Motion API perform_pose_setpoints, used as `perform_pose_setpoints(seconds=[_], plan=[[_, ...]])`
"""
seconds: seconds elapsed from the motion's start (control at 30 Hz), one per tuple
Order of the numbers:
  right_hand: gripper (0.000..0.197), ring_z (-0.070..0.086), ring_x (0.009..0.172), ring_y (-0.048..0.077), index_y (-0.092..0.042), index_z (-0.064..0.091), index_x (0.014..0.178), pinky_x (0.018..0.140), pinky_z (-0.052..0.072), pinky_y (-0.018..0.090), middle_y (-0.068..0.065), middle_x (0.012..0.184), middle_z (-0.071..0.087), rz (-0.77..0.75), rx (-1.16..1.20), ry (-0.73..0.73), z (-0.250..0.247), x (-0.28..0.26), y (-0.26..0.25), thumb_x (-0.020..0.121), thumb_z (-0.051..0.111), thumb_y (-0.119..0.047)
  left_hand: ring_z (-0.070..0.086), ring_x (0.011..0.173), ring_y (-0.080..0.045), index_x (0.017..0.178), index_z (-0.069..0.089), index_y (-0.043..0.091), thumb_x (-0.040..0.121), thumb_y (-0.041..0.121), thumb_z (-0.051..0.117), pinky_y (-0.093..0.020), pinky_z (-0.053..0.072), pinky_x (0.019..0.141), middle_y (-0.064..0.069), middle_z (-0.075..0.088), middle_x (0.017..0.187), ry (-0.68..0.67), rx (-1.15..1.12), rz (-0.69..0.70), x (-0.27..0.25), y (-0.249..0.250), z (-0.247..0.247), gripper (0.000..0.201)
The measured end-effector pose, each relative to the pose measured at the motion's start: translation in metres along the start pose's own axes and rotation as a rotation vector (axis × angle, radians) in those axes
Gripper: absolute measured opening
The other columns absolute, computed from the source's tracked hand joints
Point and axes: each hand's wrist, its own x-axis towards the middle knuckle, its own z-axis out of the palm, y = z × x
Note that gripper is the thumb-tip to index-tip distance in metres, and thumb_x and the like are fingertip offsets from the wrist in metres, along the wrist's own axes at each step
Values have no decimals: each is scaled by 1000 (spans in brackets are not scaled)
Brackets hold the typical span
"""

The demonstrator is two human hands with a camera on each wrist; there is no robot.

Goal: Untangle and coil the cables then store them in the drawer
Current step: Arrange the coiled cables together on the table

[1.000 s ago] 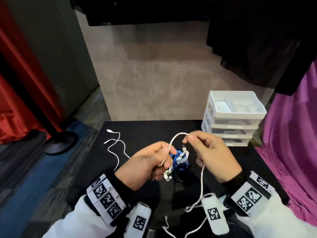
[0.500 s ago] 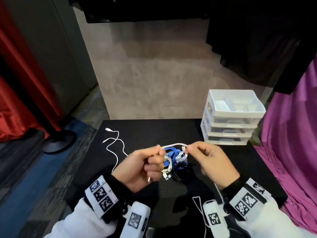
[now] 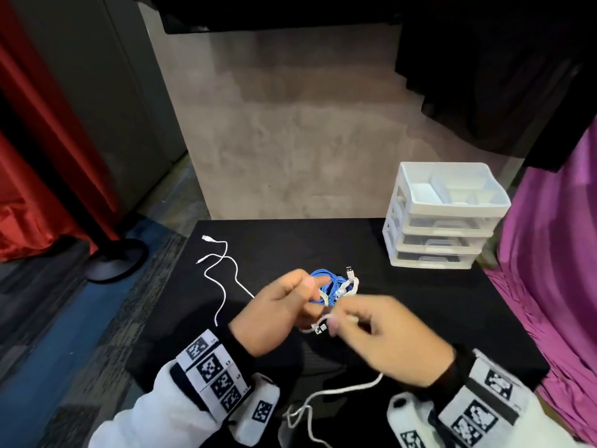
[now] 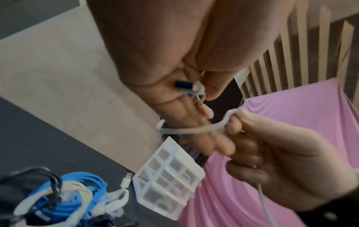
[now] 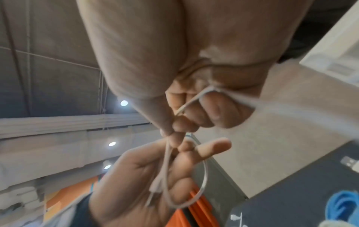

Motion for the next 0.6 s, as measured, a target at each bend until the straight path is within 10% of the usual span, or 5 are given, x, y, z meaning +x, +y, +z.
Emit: perform_pose_setpoints(seconds=[0.2, 0.4, 0.6], plan=[[30, 64, 76, 31, -1, 57, 85, 78, 52, 47, 26, 88, 66, 28, 522, 173, -11, 18, 15, 90, 80, -20, 47, 52, -19, 98, 63, -2, 101, 30, 43, -28, 47, 59, -22, 70, 93, -160, -129, 18, -8, 8, 16, 37], [27, 58, 83, 40, -2, 55, 91, 78, 48, 48, 44, 89, 62, 146, 781, 94, -5, 17, 23, 93, 75, -20, 47, 65, -17, 94, 63, 0, 97, 16, 49, -30, 45, 71, -7, 61, 81, -191, -296, -99, -14, 8, 17, 22], [11, 63, 68, 28, -5, 60, 90, 64, 57, 34, 20, 78, 63, 173, 956, 79, -11, 22, 8, 99, 62, -11, 66, 83, -12, 131, 57, -9, 100, 15, 56, -31, 55, 90, -13, 60, 105, -267, -609, -167, -21, -3, 15, 40]])
